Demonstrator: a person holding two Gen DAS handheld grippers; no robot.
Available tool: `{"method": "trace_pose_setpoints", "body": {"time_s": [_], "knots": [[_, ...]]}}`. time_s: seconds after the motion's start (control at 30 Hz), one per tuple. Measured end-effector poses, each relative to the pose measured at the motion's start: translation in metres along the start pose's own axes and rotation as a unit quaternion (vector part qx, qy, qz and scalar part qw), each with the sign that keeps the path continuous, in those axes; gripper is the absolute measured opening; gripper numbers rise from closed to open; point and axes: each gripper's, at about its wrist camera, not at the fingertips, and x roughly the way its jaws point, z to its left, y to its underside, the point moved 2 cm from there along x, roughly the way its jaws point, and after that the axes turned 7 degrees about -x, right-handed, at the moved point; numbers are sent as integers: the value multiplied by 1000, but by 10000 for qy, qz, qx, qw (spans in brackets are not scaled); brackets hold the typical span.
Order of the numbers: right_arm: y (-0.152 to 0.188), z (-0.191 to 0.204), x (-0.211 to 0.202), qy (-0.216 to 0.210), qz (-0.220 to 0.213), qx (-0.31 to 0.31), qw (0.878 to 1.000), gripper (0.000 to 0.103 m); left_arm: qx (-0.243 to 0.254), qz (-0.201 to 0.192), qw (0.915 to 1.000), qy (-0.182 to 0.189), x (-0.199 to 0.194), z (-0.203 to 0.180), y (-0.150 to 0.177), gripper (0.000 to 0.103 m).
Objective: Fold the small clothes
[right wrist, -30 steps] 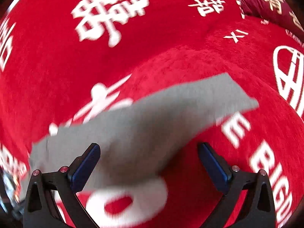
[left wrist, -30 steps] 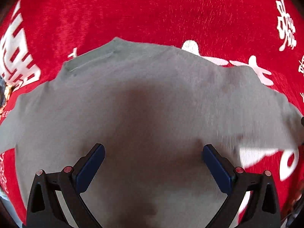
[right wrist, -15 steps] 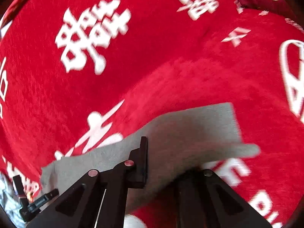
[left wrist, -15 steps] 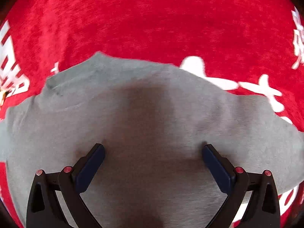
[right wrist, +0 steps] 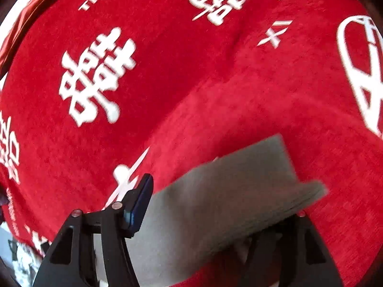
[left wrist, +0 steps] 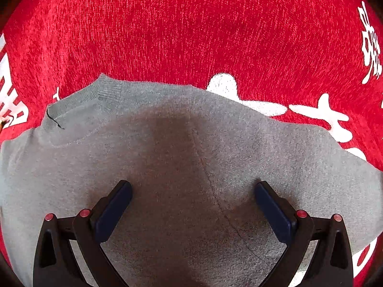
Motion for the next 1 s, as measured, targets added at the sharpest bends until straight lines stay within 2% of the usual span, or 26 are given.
{"method": "trace_pose_setpoints", "body": {"time_s": [0.03,0.07,0.1,0.17,0.2,0.33,0.43,0.57,0.67,0.77,0.87,0.93,1.0], "knots": [[-2,-4,1,-66,46,43,10000,51,-5,-8,10000,1,0,0,3,103],[-2,-7,4,-87,175,42,9998,9,-10,-11,10000,7,0,0,5,103],[-3,-10,3,62,248,-13,9997,5,-11,-14,10000,4,0,-3,7,103],[-3,-8,-6,113,127,-166,9997,5,-5,-22,10000,-6,0,-1,7,103],[-2,-3,-12,299,42,-386,9988,5,-3,-30,10000,-8,-3,-3,14,103],[-1,45,-33,1004,-306,-1541,9825,5,33,-35,10000,-84,3,-10,11,103],[-2,91,-48,1055,-508,-2178,9690,5,93,28,9998,-154,3,-24,3,103],[-2,164,-71,947,-859,-2988,9457,5,467,301,9985,-10,-7,-16,-5,102],[11,225,-82,749,-1033,-3527,9270,5,234,197,9994,164,-28,23,-9,101],[34,277,-82,493,-1043,-3922,9126,5,-250,174,9990,332,-45,80,-12,102],[72,342,-70,173,-936,-4397,8931,5,-674,90,9977,76,-60,138,-6,102],[100,381,-54,42,-832,-4690,8793,5,-779,73,9967,-234,-66,176,2,102],[132,415,-37,-112,-672,-4895,8693,5,-839,15,9957,-382,-71,220,8,102]]}}
